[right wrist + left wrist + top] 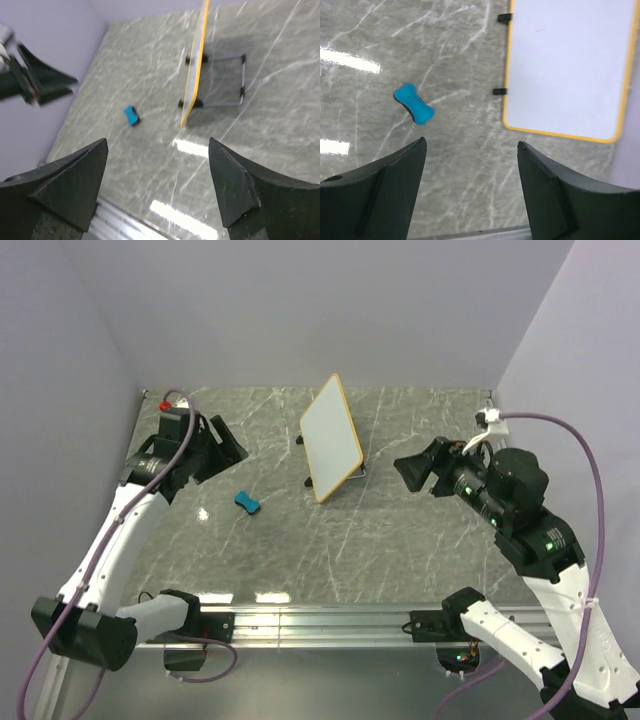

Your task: Erase the whiteboard

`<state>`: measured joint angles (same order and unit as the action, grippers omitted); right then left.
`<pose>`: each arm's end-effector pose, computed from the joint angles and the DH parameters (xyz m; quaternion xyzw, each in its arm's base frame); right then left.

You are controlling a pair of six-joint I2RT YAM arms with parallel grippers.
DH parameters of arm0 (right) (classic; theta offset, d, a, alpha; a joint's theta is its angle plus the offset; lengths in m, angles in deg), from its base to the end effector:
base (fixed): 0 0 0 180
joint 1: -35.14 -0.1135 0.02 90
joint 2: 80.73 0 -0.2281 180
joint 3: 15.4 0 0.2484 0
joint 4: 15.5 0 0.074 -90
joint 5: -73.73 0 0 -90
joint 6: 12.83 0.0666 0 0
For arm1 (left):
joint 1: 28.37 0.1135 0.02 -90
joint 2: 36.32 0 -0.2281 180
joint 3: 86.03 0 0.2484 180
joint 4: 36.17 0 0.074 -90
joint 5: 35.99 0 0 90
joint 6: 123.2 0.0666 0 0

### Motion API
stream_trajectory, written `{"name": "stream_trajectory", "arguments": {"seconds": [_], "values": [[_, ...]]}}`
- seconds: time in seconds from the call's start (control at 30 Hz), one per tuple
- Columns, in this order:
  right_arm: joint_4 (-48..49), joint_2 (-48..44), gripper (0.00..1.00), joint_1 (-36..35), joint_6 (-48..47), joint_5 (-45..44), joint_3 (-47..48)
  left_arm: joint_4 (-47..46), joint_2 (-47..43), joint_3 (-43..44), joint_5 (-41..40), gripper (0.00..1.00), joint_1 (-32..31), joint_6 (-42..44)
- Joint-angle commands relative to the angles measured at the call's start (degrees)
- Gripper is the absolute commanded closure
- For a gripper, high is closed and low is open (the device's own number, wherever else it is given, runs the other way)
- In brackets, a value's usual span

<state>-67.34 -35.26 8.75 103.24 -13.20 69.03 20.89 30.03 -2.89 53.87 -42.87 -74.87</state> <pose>0.1688 0.0877 0.4010 -0.0189 0.7816 0.2942 0.5497 0.2649 -0.0683 0.3033 -0.2136 0.8818 -0.1970 0.3715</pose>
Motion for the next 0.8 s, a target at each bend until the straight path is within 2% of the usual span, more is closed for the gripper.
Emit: {"name": "stream_trajectory", "arguments": {"seconds": [0.0, 0.17, 0.3, 0.6, 0.77], "values": [[-1.1, -2.0, 0.12, 0.0, 1.3, 5.8, -4.9, 3.5, -2.8, 6.6, 1.4, 0.21, -0.4, -2.4], [-2.7, -9.6, 0.10, 0.1, 1.4, 7.4, -9.3, 12.4, 0.1, 16.5, -0.5, 0.23, -0.4, 0.2], [-5.8, -14.9, 0.09, 0.0, 1.2, 7.3, -12.7, 14.6, 0.3, 22.0, -1.5, 0.23, -0.4, 0.8], [-14.8, -23.3, 0.09, 0.1, 1.4, 5.2, -16.1, 14.7, -1.8, 22.3, -1.3, 0.23, -0.4, 1.9], [-17.8, -26.8, 0.09, 0.1, 0.7, 4.8, -18.2, 10.4, -3.5, 21.5, -5.6, 0.19, -0.7, 3.6]]}}
